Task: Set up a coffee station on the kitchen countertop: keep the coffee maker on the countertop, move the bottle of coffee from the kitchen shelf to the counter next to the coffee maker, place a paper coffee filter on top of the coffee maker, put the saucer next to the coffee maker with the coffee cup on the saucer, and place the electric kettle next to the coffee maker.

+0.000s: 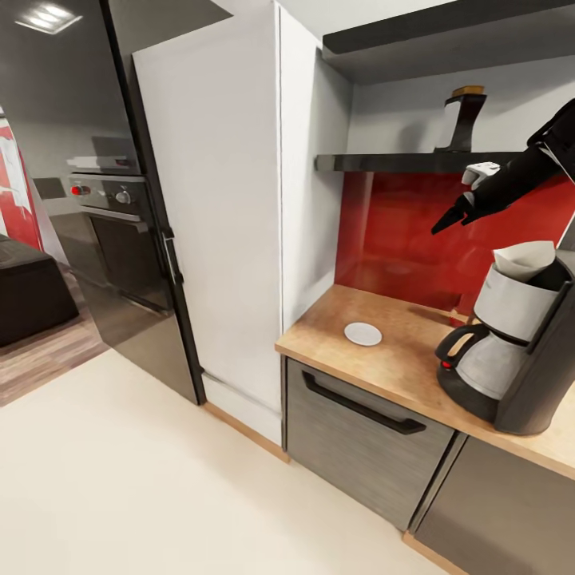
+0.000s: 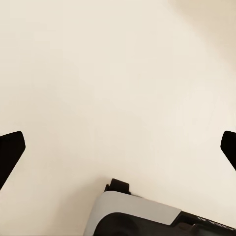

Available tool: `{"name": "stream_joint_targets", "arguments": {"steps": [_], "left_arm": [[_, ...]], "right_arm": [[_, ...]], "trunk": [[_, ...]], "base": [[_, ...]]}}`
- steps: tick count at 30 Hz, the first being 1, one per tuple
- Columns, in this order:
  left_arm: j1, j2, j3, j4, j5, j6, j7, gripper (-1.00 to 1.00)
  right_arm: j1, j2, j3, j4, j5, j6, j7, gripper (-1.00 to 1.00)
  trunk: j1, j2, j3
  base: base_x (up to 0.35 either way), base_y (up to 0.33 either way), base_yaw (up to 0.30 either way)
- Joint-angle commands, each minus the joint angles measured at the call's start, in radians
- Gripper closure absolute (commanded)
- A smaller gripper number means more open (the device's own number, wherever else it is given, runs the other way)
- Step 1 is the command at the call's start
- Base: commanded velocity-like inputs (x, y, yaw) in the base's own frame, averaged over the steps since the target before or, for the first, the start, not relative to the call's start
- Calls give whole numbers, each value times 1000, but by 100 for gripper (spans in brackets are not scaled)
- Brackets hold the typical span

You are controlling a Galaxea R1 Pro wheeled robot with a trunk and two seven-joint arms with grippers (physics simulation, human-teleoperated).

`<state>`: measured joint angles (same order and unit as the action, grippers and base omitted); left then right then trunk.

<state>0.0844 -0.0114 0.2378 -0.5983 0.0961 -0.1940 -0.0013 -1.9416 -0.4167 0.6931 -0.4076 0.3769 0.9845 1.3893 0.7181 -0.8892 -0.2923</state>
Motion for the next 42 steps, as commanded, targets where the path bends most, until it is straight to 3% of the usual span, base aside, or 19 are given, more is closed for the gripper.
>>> {"name": "stream_joint_targets", "arguments": {"steps": [1, 7, 10, 14, 17, 18, 20, 21, 23, 28, 31, 34, 36, 40, 42], "left_arm": [[0, -1, 0, -1, 10, -1, 0, -100], [0, -1, 0, -1, 10, -1, 0, -100], [0, -1, 0, -1, 10, -1, 0, -100], [1, -1, 0, -1, 10, -1, 0, -100], [0, -1, 0, -2, 10, -1, 0, -100], [0, -1, 0, -4, 10, -1, 0, -100], [0, 0, 0, -5, 10, -1, 0, -100], [1, 0, 0, -6, 10, -1, 0, -100], [1, -1, 0, -6, 10, -1, 0, -100], [1, 0, 0, -7, 10, -1, 0, -100], [0, 0, 0, -7, 10, -1, 0, -100], [0, 0, 0, -8, 10, -1, 0, -100], [0, -1, 0, -8, 10, -1, 0, -100], [1, -1, 0, -8, 10, -1, 0, -100], [1, -1, 0, -8, 10, -2, 0, -100]], "right_arm": [[-1, 0, 0, -2, 10, 8, 10, -100], [13, 4, 1, -4, 5, 8, 10, -100], [49, 21, 2, -42, 4, 8, 9, -100], [116, 35, 2, -172, 6, 9, 8, -100], [226, 52, 2, -312, 7, 11, 7, -100], [334, 64, 1, -373, -3, 9, 5, -100], [416, 72, 1, -433, -13, 8, -4, -100], [501, 80, 1, -509, -19, 8, -30, -100], [611, 97, 0, -606, -22, 8, -80, -100], [778, 121, -2, -713, -25, 8, -143, -100], [848, 125, -6, -750, -25, 8, -151, -100], [928, 126, -49, -772, -26, 7, -155, -100], [1016, 133, -136, -782, -30, 6, -156, -100], [1126, 160, -239, -792, -53, 4, -158, -100], [1150, 163, -250, -793, -56, 2, -158, -100]], "trunk": [[0, -1, -1], [0, -1, -1], [0, -1, -1], [0, -1, -1], [0, -1, -1], [0, -1, -1], [0, -1, -1], [0, -1, -1], [0, -1, -1], [0, -1, -1], [0, -1, -1], [0, -1, -1], [0, -1, -1], [0, -1, -1], [0, -1, -1]], "base": [[21, 24, 0], [10, 11, 0], [1, 1, 0], [0, 0, 0], [0, 0, 0], [0, 0, 0], [0, 0, 0], [0, 0, 0], [0, 0, 0], [0, 0, 0], [0, 0, 0], [0, 0, 0], [0, 0, 0], [0, 0, 0], [0, 0, 0]]}}
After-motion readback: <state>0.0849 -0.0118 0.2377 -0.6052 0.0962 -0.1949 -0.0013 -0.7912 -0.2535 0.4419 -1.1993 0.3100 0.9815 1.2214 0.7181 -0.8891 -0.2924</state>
